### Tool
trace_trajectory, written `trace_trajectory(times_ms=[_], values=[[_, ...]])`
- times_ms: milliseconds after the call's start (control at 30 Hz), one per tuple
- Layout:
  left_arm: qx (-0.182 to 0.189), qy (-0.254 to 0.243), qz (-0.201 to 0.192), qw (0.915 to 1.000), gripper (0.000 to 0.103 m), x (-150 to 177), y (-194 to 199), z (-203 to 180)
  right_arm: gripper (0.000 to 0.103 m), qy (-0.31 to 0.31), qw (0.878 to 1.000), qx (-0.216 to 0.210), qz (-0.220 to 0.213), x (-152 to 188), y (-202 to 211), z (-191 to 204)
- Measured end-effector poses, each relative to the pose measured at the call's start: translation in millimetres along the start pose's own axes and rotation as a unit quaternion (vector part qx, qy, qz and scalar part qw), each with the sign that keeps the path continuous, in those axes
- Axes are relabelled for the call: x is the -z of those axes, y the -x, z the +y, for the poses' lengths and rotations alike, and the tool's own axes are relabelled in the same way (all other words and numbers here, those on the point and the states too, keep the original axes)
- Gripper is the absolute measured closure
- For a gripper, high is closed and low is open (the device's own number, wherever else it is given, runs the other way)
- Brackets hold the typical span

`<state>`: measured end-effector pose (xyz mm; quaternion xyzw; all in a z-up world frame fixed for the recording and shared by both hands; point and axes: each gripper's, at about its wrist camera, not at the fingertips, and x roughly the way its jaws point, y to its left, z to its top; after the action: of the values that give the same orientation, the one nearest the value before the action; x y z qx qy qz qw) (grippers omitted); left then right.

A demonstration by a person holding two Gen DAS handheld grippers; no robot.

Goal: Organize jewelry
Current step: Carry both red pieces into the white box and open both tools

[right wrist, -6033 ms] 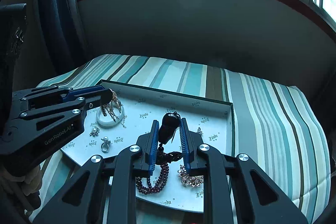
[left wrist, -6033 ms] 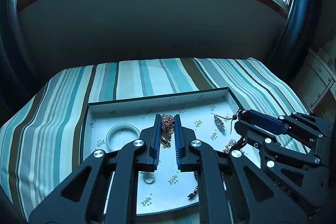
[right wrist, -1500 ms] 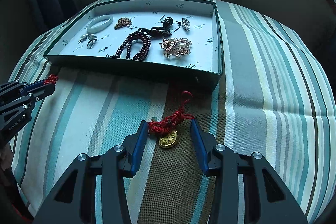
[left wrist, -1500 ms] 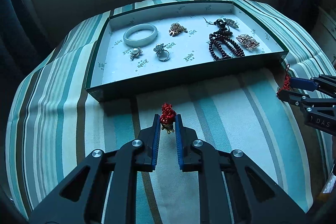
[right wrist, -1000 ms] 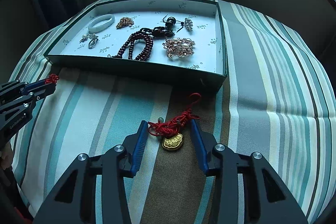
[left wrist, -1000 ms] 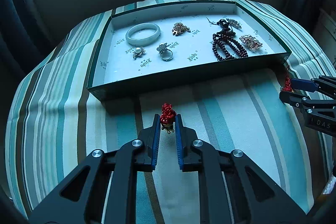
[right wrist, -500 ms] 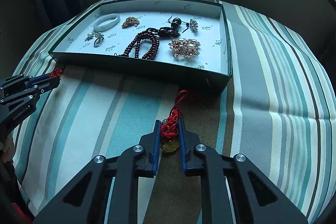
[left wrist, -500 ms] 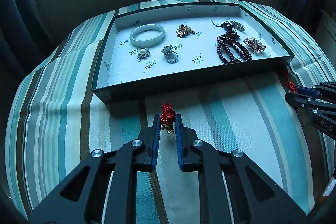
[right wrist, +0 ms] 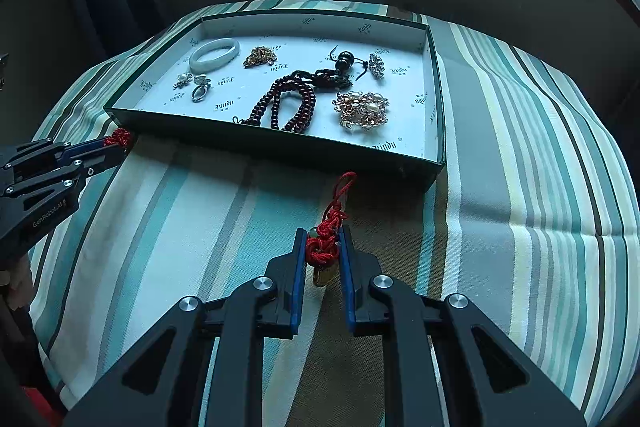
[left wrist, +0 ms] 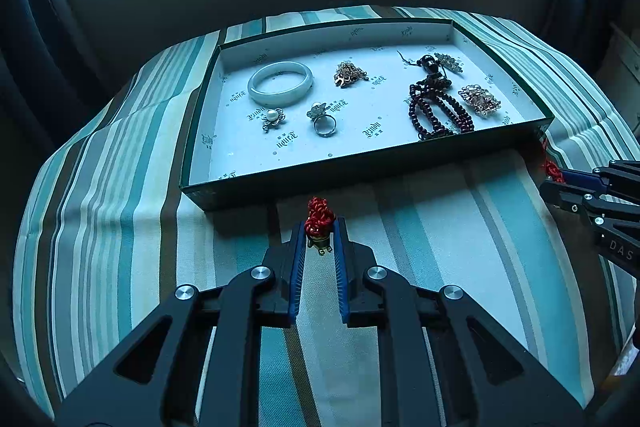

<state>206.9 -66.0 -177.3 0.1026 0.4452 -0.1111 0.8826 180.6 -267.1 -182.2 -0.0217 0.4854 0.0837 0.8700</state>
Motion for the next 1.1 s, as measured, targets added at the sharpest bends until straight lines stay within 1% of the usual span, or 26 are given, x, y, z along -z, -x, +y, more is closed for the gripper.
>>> trace_trajectory(times_ms=[200,467,767,1100], values=[[-0.001,0.005,-0.014,0.9999,0.089,-7,7,1,0.087,-0.001,1.000,-0.003,-0.010,-7,5,2],[0.006,0.006,-0.035,0.9994,0.089,-27,14,0,0.087,0.003,0.999,-0.009,-0.031,-22,14,6],[0.013,0.000,-0.063,0.9979,0.089,-57,14,-7,0.087,0.005,0.998,-0.012,-0.065,-56,19,5],[0.018,-0.005,-0.094,0.9954,0.089,-104,2,-17,0.087,-0.001,0.996,0.001,-0.088,-96,7,-11]])
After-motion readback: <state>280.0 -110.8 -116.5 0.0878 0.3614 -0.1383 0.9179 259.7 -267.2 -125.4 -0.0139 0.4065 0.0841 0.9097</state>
